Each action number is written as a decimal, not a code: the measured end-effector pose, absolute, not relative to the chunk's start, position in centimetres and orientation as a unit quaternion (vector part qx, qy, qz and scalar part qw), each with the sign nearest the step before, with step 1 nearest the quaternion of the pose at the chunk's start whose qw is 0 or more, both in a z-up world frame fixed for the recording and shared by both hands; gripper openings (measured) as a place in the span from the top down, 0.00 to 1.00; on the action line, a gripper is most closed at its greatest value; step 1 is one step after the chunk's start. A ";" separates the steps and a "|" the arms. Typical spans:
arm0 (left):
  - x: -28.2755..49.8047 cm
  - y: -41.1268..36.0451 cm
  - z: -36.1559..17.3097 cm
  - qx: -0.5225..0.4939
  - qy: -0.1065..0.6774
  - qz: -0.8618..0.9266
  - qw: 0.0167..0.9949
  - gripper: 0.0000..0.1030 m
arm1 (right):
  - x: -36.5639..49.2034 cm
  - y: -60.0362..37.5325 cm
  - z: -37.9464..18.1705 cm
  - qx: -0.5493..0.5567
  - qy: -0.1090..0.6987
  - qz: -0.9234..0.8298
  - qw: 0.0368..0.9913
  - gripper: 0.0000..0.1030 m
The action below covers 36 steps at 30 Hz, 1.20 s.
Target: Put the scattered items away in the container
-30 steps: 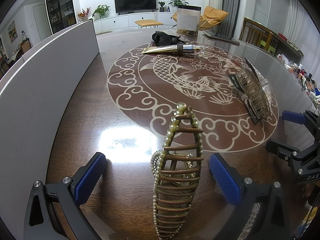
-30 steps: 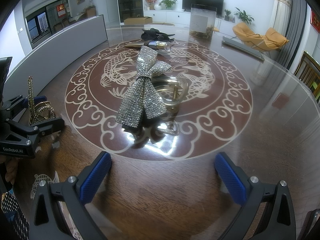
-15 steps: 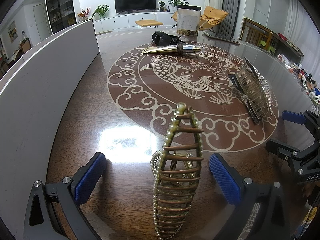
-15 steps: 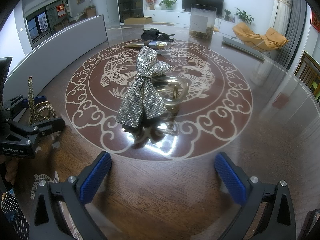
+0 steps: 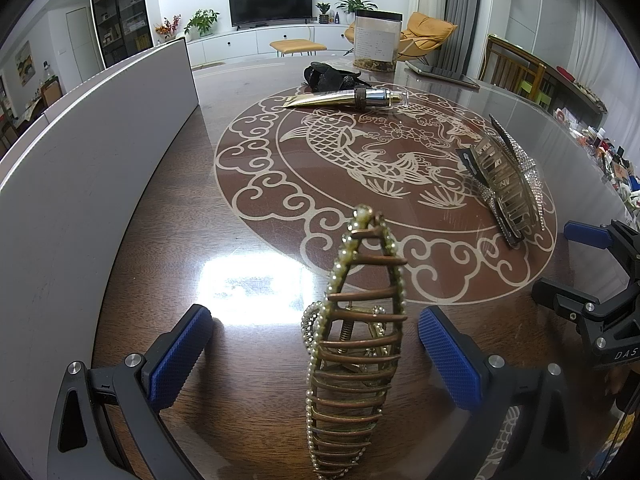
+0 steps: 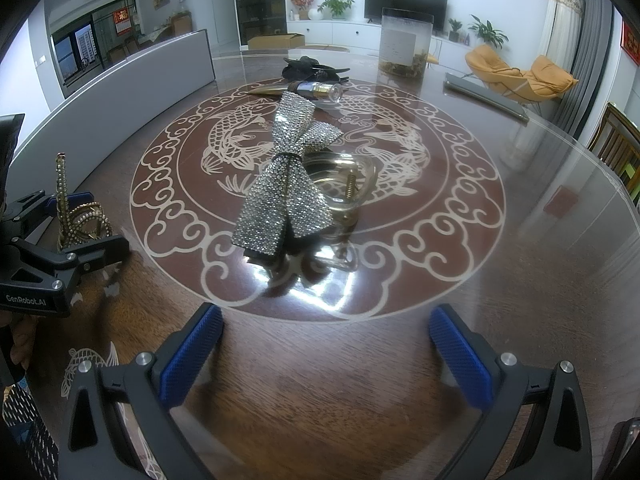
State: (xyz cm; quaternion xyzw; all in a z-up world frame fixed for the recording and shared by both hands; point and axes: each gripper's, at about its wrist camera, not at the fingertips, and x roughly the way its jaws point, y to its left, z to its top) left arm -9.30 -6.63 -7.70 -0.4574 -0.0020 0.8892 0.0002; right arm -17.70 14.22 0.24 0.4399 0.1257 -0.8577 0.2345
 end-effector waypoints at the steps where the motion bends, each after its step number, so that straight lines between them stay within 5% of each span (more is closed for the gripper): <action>1: -9.3 -6.6 -7.7 -0.457 -0.002 0.889 0.000 0.00 | -17.6 14.2 0.2 0.440 0.126 -0.858 0.235 0.00; 31: -7.4 -7.1 -7.6 -0.462 0.006 0.887 0.012 0.00 | -17.7 14.2 0.2 0.440 0.126 -0.858 0.234 0.00; 33: -6.9 -7.3 -7.3 -0.451 0.007 0.892 0.010 0.19 | -17.7 14.2 0.2 0.440 0.126 -0.858 0.234 0.00; 35: -6.2 -7.2 -6.7 -0.437 0.011 0.899 0.019 0.71 | -17.7 14.2 0.2 0.440 0.126 -0.858 0.234 0.00; 36: -6.1 -7.0 -6.5 -0.436 0.017 0.899 0.019 0.72 | -17.7 14.2 0.2 0.440 0.126 -0.858 0.234 0.00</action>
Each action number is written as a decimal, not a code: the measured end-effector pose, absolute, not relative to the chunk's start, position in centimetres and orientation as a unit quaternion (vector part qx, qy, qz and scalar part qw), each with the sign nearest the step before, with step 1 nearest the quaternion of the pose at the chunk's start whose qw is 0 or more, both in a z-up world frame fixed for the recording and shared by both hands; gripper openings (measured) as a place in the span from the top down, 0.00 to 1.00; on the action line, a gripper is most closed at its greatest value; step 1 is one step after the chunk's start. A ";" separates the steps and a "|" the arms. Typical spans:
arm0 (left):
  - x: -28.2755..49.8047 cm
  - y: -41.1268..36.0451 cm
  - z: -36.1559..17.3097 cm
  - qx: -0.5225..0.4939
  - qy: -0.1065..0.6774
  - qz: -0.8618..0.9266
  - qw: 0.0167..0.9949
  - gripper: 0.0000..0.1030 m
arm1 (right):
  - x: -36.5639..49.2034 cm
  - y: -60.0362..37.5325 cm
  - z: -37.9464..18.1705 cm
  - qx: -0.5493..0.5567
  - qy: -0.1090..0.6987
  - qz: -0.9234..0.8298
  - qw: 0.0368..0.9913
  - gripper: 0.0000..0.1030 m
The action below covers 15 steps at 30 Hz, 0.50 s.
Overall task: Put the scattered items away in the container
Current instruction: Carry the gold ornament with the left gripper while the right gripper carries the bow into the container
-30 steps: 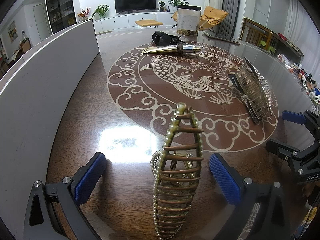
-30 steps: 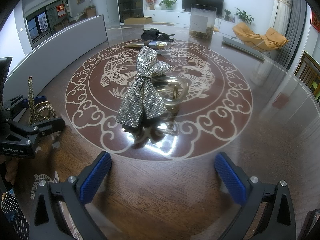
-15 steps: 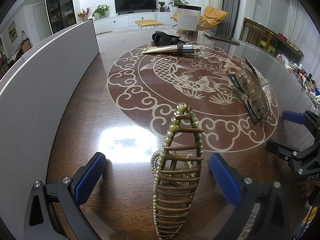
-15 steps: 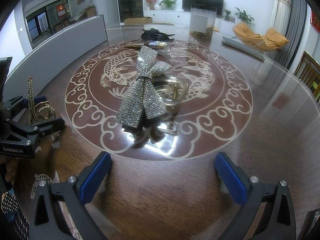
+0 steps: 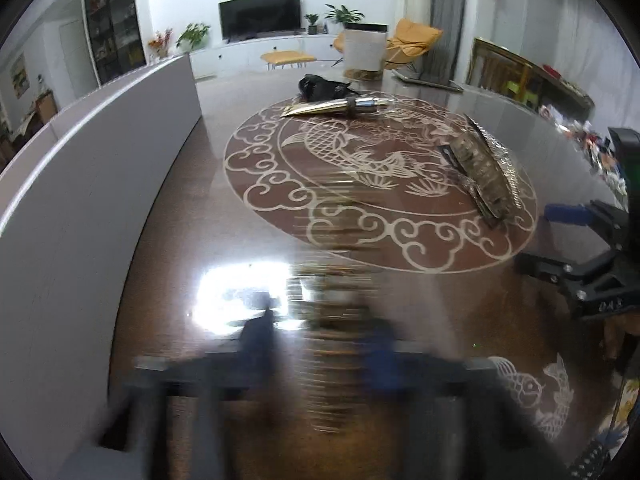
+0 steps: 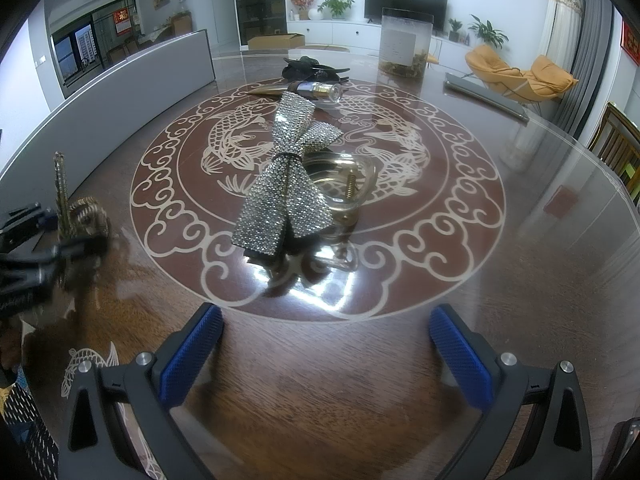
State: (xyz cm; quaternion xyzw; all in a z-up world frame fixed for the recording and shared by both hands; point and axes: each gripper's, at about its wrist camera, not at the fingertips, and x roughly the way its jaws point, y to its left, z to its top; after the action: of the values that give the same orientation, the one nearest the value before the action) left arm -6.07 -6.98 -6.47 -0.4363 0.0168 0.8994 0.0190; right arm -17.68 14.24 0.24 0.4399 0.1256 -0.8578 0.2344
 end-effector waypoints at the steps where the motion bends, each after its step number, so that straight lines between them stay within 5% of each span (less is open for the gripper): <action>1: -5.9 -7.0 -6.4 -0.433 0.014 0.901 0.023 0.76 | -17.7 14.2 0.2 0.440 0.125 -0.858 0.235 0.00; 8: -3.9 -7.1 -6.3 -0.436 -0.010 0.899 0.040 0.76 | -18.7 15.5 1.6 0.456 0.024 -0.846 0.276 0.00; 15: -3.1 -7.7 -5.8 -0.438 -0.019 0.898 0.038 0.76 | -23.1 9.5 1.2 0.488 0.061 -0.828 0.270 0.00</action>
State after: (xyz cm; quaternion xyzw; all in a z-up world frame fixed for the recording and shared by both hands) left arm -3.13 -7.65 -5.76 -0.4383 -0.0194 0.8978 0.0383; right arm -23.09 9.52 1.25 0.4883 0.0607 -0.8277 0.2699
